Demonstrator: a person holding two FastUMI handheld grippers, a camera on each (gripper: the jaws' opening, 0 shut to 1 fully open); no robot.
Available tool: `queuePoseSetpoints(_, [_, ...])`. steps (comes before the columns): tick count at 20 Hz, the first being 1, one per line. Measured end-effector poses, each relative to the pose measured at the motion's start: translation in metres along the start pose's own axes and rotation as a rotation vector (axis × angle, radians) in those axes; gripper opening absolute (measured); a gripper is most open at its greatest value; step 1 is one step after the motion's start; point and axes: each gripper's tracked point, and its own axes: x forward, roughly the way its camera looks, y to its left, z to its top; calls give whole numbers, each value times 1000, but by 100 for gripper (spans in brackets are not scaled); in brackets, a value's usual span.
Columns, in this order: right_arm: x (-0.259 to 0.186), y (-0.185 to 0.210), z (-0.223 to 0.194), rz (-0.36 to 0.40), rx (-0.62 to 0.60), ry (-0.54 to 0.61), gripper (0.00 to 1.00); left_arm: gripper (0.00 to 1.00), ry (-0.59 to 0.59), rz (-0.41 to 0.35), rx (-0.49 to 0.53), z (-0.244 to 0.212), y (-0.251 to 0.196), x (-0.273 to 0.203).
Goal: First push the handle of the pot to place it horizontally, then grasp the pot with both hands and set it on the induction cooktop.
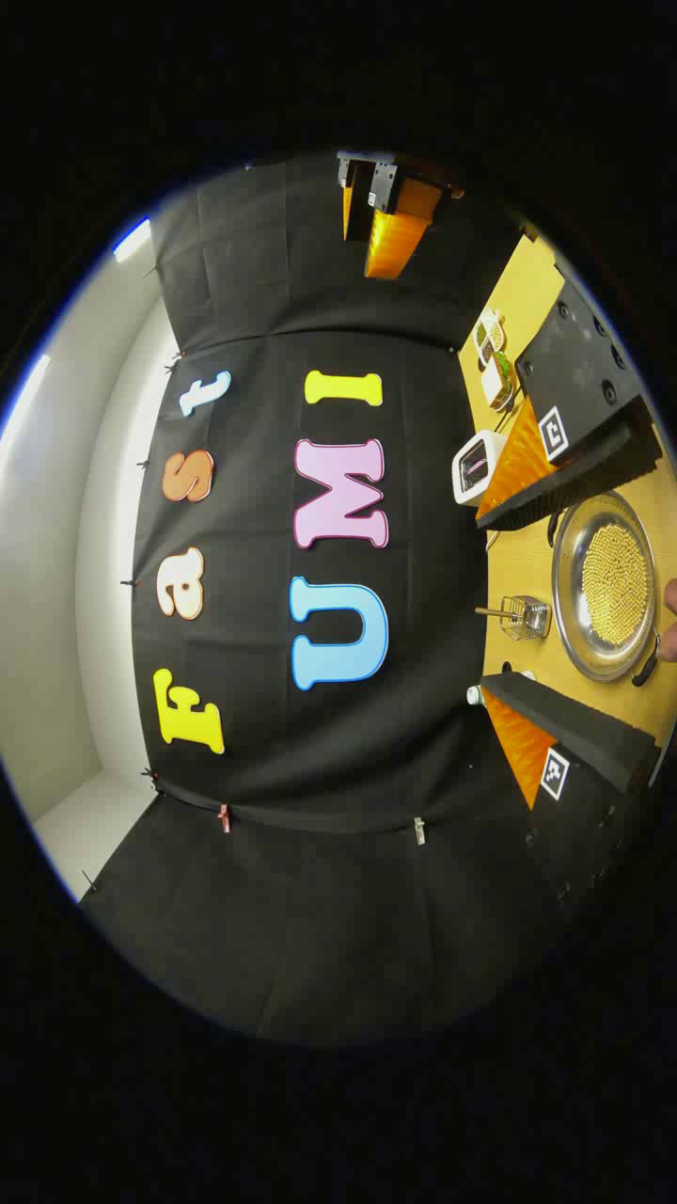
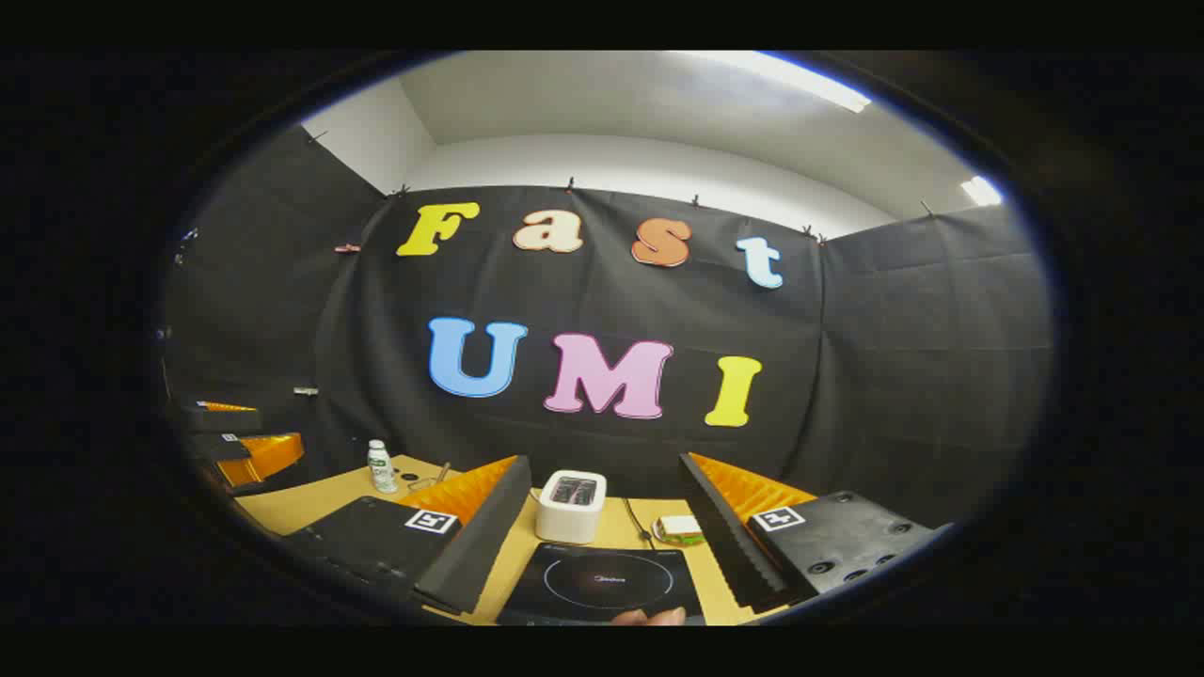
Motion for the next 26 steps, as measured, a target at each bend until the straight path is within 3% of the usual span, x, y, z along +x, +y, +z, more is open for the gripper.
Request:
queuePoseSetpoints(12, [4,-10,-23,-1,-25,31,98,95,12,19,-40,-7,-4,16])
queuePoseSetpoints(24, [0,4,-26,10,-31,33,96,95,-38,-3,18,7,-3,13])
queuePoseSetpoints(26, [0,4,-27,4,-20,38,96,88,-58,-19,27,12,-7,11])
